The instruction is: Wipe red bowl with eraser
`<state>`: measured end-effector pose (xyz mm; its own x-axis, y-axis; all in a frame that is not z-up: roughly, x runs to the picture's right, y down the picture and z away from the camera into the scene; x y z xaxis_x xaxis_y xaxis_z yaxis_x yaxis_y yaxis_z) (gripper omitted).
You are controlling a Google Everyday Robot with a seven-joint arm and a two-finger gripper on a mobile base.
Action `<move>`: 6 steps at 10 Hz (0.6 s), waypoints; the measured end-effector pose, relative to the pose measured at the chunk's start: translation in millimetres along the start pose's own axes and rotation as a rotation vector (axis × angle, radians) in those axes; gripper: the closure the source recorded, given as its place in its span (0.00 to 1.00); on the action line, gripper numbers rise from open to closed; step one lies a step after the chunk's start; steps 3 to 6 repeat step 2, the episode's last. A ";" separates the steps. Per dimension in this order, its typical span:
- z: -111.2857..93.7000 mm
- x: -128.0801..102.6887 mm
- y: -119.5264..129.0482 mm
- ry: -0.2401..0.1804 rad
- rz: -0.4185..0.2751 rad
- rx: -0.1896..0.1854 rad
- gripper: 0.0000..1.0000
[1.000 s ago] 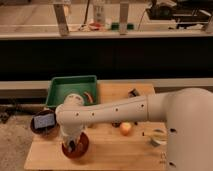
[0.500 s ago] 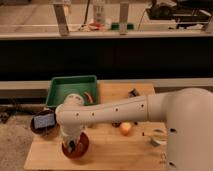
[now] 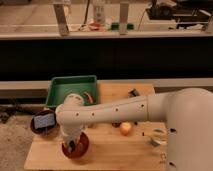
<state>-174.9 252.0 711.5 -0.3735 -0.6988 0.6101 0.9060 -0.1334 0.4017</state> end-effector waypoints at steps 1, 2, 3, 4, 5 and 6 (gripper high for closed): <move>0.0 0.0 0.0 0.000 0.000 0.000 1.00; 0.0 0.0 0.0 0.000 0.000 0.000 1.00; 0.0 0.0 0.0 0.000 0.000 0.000 1.00; 0.0 0.0 0.0 0.000 0.000 0.000 1.00; 0.0 0.0 0.0 0.000 0.000 0.000 1.00; 0.0 0.0 0.0 0.000 0.000 0.000 1.00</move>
